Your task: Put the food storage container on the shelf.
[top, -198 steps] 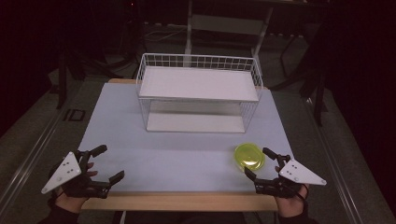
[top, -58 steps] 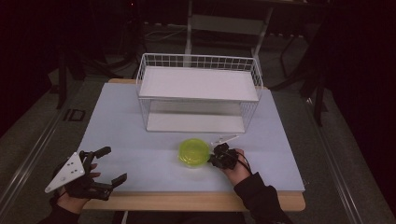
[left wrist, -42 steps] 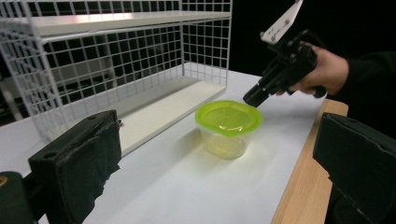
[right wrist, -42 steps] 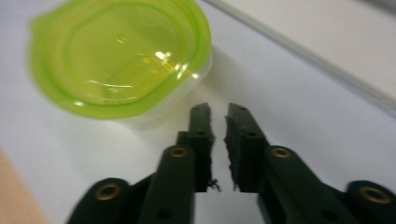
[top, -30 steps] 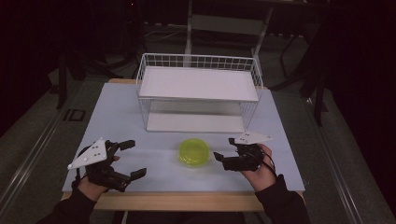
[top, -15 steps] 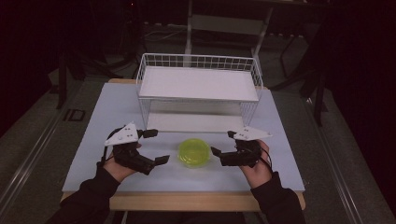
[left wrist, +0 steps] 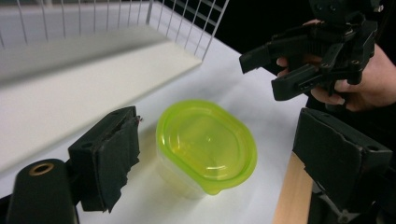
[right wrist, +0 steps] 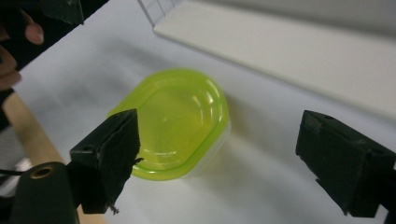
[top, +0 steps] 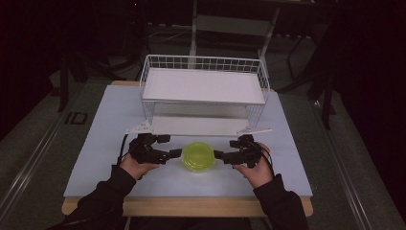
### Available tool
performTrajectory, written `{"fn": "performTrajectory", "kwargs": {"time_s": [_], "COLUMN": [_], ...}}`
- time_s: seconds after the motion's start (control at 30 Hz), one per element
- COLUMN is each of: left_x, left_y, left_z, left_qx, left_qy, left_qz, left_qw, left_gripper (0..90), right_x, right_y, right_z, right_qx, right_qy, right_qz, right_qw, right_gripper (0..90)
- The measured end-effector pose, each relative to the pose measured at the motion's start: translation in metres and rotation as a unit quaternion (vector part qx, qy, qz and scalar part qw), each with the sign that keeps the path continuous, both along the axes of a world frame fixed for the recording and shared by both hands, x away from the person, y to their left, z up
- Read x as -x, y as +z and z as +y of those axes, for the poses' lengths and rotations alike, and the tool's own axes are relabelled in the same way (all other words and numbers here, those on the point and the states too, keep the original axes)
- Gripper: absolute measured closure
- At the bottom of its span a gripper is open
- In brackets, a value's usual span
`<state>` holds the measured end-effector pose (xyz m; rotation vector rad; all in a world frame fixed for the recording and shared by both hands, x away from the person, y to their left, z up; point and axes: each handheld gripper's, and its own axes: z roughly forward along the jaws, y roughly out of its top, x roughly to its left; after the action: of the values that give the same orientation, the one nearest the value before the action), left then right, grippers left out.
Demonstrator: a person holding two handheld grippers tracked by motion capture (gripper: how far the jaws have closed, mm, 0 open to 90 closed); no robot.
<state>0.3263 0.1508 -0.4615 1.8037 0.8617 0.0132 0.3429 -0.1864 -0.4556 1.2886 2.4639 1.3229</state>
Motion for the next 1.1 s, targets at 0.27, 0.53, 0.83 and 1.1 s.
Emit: {"fn": "performTrajectory", "kwargs": {"time_s": [0.27, 0.53, 0.83, 1.1], "left_x": [-0.011, -0.017, -0.019, -0.018], "left_y": [-0.024, -0.041, -0.052, -0.052], "left_z": [-0.009, -0.011, -0.015, -0.023], "left_qx": [-0.016, -0.009, 0.022, 0.023], "left_qy": [0.019, 0.036, 0.02, 0.02], "left_qz": [0.083, 0.148, 0.186, 0.222], "left_qw": [0.9962, 0.9883, 0.9822, 0.9746], "left_gripper": [36.0, 50.1, 63.0, 69.2], "right_x": [-0.009, -0.015, -0.015, -0.01], "right_y": [-0.015, -0.027, -0.032, -0.031], "right_z": [0.005, 0.012, 0.017, 0.024], "right_qx": [-0.015, -0.023, -0.02, -0.015], "right_qy": [-0.025, -0.045, -0.055, -0.058], "right_qz": [0.085, 0.132, 0.153, 0.14], "right_qw": [0.996, 0.99, 0.9864, 0.9884], "right_gripper": [40.7, 51.6, 63.5, 73.1]}}
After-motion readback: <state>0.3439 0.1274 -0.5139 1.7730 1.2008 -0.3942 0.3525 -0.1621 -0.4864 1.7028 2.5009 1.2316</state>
